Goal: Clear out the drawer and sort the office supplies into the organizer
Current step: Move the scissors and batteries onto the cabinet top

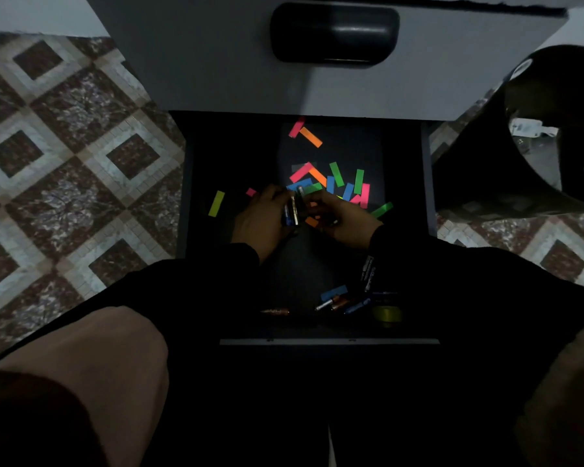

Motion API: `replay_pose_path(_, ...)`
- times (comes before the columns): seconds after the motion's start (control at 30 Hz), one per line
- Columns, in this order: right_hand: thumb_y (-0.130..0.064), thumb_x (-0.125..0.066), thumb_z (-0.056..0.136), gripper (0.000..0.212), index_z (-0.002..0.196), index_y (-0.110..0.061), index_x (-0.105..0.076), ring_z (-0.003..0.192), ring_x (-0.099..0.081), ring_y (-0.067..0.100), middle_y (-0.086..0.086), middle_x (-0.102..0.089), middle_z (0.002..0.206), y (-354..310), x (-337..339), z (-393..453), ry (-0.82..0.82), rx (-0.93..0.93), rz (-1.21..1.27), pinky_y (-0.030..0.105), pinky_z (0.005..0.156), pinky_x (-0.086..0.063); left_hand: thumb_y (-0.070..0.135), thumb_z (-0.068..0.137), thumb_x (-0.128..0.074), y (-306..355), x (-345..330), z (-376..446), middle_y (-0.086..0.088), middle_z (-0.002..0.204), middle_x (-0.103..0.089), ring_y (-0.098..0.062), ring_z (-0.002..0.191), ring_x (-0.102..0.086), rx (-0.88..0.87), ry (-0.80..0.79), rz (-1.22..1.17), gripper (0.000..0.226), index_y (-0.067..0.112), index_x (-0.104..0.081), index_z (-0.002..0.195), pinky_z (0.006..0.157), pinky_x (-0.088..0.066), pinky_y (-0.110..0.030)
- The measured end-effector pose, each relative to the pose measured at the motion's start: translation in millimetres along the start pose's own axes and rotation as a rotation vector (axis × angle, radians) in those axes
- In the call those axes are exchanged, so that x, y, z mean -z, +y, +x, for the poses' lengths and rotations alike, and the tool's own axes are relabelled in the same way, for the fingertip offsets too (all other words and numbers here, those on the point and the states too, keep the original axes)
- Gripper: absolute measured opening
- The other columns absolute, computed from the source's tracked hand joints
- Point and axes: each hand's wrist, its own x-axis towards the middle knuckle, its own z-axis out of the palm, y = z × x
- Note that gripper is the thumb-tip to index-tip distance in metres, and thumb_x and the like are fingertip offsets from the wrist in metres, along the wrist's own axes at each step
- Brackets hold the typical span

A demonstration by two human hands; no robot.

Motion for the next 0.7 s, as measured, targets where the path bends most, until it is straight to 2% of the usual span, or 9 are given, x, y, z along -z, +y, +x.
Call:
replay_pose_path(0.1,-0.005,-0.057,0.089,0.055,0.138,-0.016,-0.036,0.116,-0.052,0.013,0.002,-0.052,0.134,1.5,5.1,-7.6,-0.028,0.055,-0.148,0.020,0.090,-0.040,0.028,0.082,-0.068,-0.1,2.0,-1.3,-0.004,0.139,-0.040,-0.025,0.127,-0.039,0.002,0.012,0.027,0.061,0.022,-0.043,0.137,0.100,-0.036,-0.036)
replay_pose_path(0.17,-0.019,-0.063,0.087,0.063,0.142,-0.021,-0.032,0.123,-0.045,0.018,0.001,-0.043,0.143,3.6,8.7,-18.1,-0.051,0.152,-0.343,0.020,0.092,-0.035,0.030,0.083,-0.066,-0.6,4.9,-3.5,-0.003,0.139,-0.041,-0.026,0.127,-0.036,-0.013,0.028,0.091,0.060,0.023,-0.043,0.138,0.100,-0.032,-0.036)
replay_pose_path(0.23,-0.040,-0.062,0.084,0.079,0.148,-0.030,-0.017,0.138,-0.022,0.023,-0.002,-0.018,0.156,11.8,8.8,-32.3,-0.122,0.272,-0.711,0.031,0.109,-0.021,0.032,0.083,-0.065,-2.8,10.2,-6.3,-0.004,0.140,-0.041,-0.027,0.127,-0.035,-0.018,0.036,0.146,0.062,0.024,-0.041,0.139,0.100,-0.029,-0.037)
replay_pose_path(0.27,-0.050,-0.057,0.084,0.085,0.149,-0.035,-0.004,0.144,-0.005,0.026,-0.003,0.000,0.158,17.5,6.6,-38.6,-0.176,0.351,-0.926,0.037,0.114,-0.007,0.032,0.083,-0.065,-4.6,13.7,-7.6,-0.005,0.140,-0.041,-0.028,0.128,-0.034,-0.008,0.033,0.152,0.062,0.023,-0.041,0.139,0.100,-0.029,-0.037)
replay_pose_path(0.33,-0.060,-0.044,0.082,0.091,0.141,-0.040,0.022,0.138,0.027,0.029,-0.003,0.030,0.150,30.8,-1.1,-48.2,-0.305,0.489,-1.216,0.046,0.107,0.017,0.031,0.082,-0.067,-10.1,21.3,-10.1,-0.007,0.141,-0.040,-0.029,0.128,-0.033,0.015,0.030,0.130,0.063,0.022,-0.042,0.139,0.102,-0.028,-0.039)
replay_pose_path(0.37,-0.060,-0.042,0.083,0.091,0.137,-0.041,0.029,0.131,0.035,0.029,-0.002,0.037,0.145,36.5,-4.5,-50.7,-0.350,0.528,-1.283,0.048,0.103,0.023,0.031,0.081,-0.068,-13.5,25.0,-11.3,-0.008,0.140,-0.040,-0.030,0.128,-0.034,0.017,0.033,0.119,0.064,0.021,-0.042,0.139,0.103,-0.027,-0.040)
replay_pose_path(0.47,-0.064,-0.030,0.085,0.083,0.138,-0.040,0.029,0.129,0.038,0.029,-0.001,0.039,0.143,45.8,-5.0,-49.0,-0.352,0.572,-1.319,0.050,0.102,0.026,0.030,0.078,-0.072,-22.1,34.8,-17.8,-0.012,0.137,-0.043,-0.033,0.125,-0.036,0.014,0.048,0.100,0.064,0.018,-0.046,0.136,0.101,-0.030,-0.041)
replay_pose_path(0.57,-0.066,-0.007,0.083,0.071,0.139,-0.038,0.027,0.134,0.032,0.028,-0.002,0.035,0.145,50.4,-7.9,-45.1,-0.323,0.566,-1.369,0.051,0.104,0.023,0.029,0.076,-0.074,-26.6,42.6,-24.4,-0.014,0.134,-0.045,-0.035,0.123,-0.038,0.016,0.059,0.102,0.065,0.016,-0.048,0.134,0.100,-0.034,-0.042)
replay_pose_path(0.7,-0.068,0.009,0.076,0.071,0.138,-0.036,0.025,0.134,0.031,0.023,-0.005,0.035,0.144,49.0,-12.1,-44.4,-0.167,0.365,-1.178,0.047,0.109,0.019,0.029,0.076,-0.074,-27.5,51.4,-29.7,-0.016,0.133,-0.044,-0.036,0.122,-0.038,0.003,0.083,0.104,0.065,0.015,-0.049,0.134,0.099,-0.035,-0.044)
